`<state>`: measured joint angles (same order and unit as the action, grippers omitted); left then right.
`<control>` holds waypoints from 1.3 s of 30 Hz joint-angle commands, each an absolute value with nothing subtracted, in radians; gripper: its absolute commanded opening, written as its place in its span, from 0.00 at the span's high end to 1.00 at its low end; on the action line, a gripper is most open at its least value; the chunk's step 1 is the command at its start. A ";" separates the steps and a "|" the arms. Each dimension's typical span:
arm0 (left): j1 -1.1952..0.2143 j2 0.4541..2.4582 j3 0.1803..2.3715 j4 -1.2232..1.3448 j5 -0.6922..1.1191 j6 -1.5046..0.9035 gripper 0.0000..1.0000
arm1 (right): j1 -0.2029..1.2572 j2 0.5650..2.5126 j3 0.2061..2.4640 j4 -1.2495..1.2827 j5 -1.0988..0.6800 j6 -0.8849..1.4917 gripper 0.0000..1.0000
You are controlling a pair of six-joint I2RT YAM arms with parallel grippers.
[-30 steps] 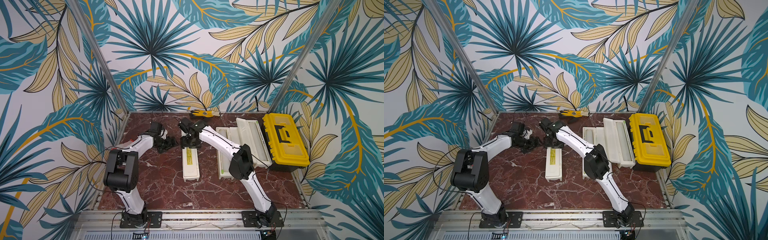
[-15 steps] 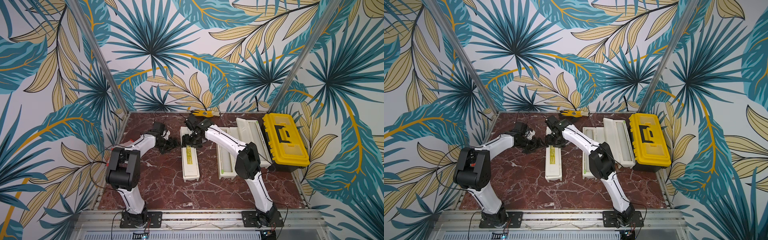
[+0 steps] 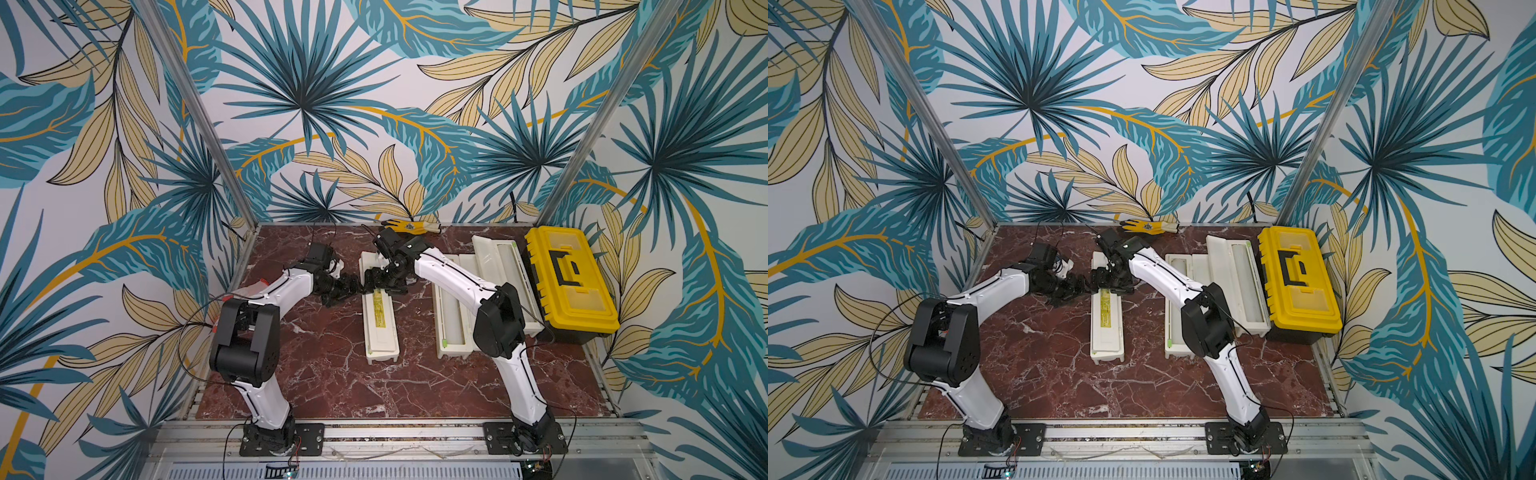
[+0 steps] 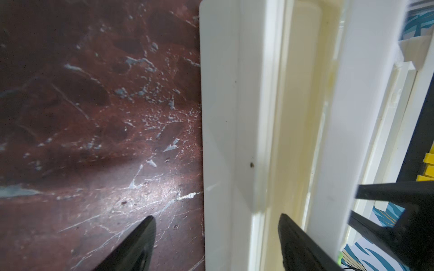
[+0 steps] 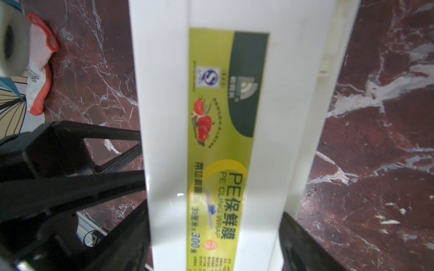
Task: Put plastic wrap rolls into dispensers
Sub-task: Open the lid.
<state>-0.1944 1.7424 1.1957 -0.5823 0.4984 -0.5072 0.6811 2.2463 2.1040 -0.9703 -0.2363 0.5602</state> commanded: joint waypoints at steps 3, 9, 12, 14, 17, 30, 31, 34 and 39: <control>-0.252 1.666 1.282 -0.562 0.561 -0.540 0.18 | 0.638 2.110 2.024 -0.907 -0.282 0.514 0.01; -0.318 1.664 1.334 -0.562 0.535 -0.561 0.18 | 0.533 2.017 1.934 -0.875 -0.294 0.489 0.01; -0.347 1.680 1.351 -0.561 0.514 -0.566 0.18 | 0.480 1.997 1.910 -0.876 -0.290 0.462 0.01; -0.362 1.698 1.360 -0.563 0.501 -0.570 0.18 | 0.450 1.996 1.913 -0.888 -0.280 0.440 0.01; -0.389 1.722 1.378 -0.563 0.478 -0.570 0.17 | 0.414 2.006 1.932 -0.919 -0.253 0.414 0.01; -0.263 1.577 1.347 -0.543 0.134 -0.358 0.08 | 0.328 1.812 1.670 -0.729 0.109 0.201 0.01; -0.237 1.559 1.325 -0.528 0.093 -0.333 0.06 | 0.315 1.773 1.601 -0.666 0.127 0.183 0.01; -0.168 1.467 1.168 -0.388 -0.135 -0.280 0.00 | 0.262 1.630 1.356 -0.428 0.301 0.171 0.01; -0.056 1.279 0.794 -0.001 -0.290 -0.221 0.01 | 0.168 1.392 0.994 -0.102 0.478 0.102 0.01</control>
